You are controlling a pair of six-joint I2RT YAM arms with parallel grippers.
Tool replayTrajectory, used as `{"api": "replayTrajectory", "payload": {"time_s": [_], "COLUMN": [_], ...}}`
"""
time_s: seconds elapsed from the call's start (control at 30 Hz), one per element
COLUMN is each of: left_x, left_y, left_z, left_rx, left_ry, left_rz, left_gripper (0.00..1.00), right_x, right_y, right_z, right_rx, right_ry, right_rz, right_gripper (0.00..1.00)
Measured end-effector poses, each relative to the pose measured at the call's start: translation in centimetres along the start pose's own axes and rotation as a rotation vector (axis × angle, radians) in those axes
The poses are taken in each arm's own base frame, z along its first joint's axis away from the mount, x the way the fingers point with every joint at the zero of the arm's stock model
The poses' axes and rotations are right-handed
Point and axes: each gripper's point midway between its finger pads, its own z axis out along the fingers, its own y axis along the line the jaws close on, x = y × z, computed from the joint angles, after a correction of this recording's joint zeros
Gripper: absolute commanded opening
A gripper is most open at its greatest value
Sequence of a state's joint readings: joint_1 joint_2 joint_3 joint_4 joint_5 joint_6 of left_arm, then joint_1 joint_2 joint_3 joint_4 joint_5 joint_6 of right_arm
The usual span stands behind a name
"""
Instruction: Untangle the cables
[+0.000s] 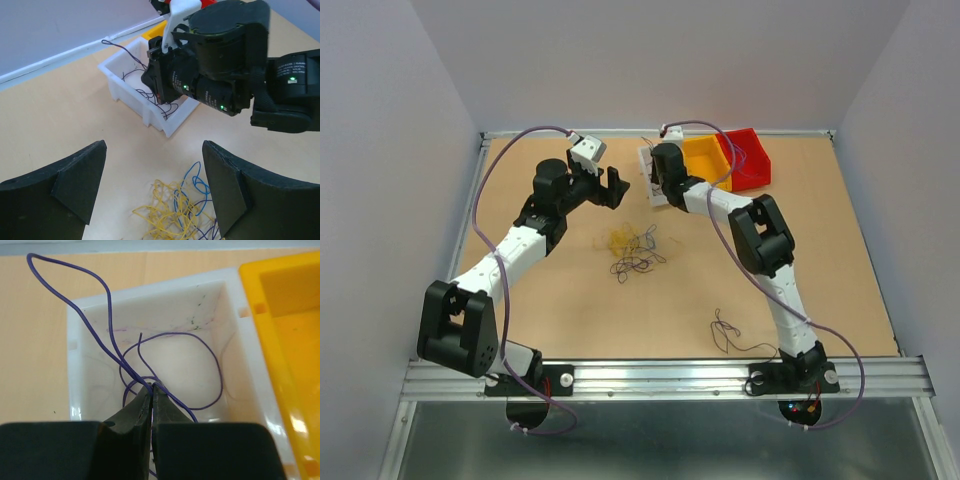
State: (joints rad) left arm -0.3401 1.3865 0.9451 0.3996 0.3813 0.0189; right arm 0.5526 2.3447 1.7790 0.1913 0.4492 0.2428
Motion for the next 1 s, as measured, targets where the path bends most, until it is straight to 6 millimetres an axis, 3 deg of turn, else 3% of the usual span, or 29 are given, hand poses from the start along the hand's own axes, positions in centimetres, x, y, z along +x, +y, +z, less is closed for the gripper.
{"api": "replayTrajectory", "payload": {"time_s": [0.13,0.23,0.47,0.57,0.63,0.9,0.97,1.0], "left_x": [0.0,0.0,0.0,0.0,0.0,0.0,0.0,0.0], "left_y": [0.0,0.0,-0.1,-0.1,-0.1,-0.1,-0.1,-0.1], "left_z": [0.0,0.0,0.0,0.0,0.0,0.0,0.0,0.0], "left_rx": [-0.001,0.000,0.004,0.005,0.005,0.004,0.004,0.004], "left_ry": [0.000,0.000,0.000,0.000,0.000,0.001,0.000,0.001], "left_rz": [0.000,0.000,0.000,0.000,0.000,0.003,0.004,0.004], "left_gripper": [0.89,0.89,0.89,0.89,0.89,0.89,0.89,0.89], "right_x": [2.6,4.7,4.7,4.8,4.8,4.6,4.3,4.1], "right_y": [0.2,-1.6,-2.8,-2.5,-2.5,-2.0,-1.5,-1.2], "right_z": [1.7,2.4,2.7,2.5,2.3,1.0,0.7,0.4], "right_rx": [-0.052,-0.053,-0.062,-0.072,-0.075,-0.084,-0.091,-0.097], "right_ry": [0.104,0.195,0.225,0.233,0.240,0.271,0.268,0.267], "right_rz": [0.058,0.106,0.152,0.151,0.149,0.098,0.087,0.081], "right_gripper": [0.01,0.01,0.01,0.08,0.18,0.23,0.27,0.35]}}
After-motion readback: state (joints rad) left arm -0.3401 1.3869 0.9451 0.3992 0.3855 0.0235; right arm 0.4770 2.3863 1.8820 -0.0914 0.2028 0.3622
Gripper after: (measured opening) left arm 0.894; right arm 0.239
